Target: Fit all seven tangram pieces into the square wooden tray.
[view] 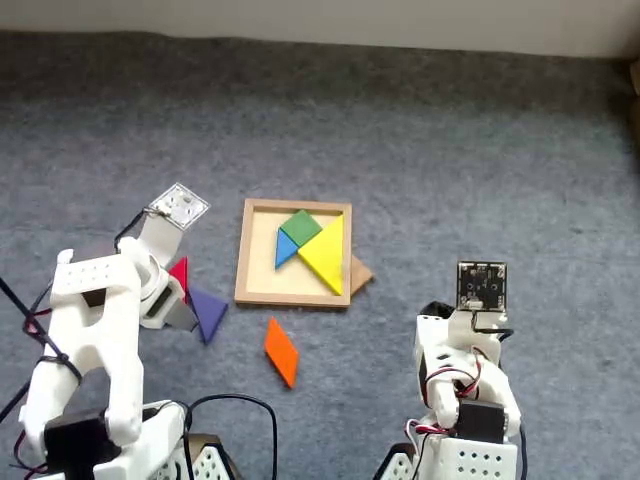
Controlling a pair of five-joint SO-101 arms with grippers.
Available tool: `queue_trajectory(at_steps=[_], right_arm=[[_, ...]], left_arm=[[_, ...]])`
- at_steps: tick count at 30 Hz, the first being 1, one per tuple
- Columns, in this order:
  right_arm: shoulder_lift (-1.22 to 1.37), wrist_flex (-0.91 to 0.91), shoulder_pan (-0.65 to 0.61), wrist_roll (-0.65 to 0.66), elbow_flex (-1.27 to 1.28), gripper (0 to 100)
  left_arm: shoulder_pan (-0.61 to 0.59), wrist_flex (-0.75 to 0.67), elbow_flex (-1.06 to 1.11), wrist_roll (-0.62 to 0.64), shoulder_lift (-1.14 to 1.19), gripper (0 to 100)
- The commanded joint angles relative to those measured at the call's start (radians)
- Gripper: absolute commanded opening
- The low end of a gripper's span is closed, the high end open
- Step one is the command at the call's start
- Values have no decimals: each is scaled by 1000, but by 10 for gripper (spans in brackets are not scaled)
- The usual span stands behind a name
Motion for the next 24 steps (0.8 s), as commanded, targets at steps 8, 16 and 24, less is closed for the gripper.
queue_trajectory(at_steps=[8,16,24], right_arm=[[-4,2,15,-2,143,24],[-4,2,15,-2,143,24],[-4,2,15,-2,143,24]], left_arm=[[-5,-167,94,-9,-2,275],[-5,-178,96,-5,-1,275],[8,-147,-33,-5,180,250]])
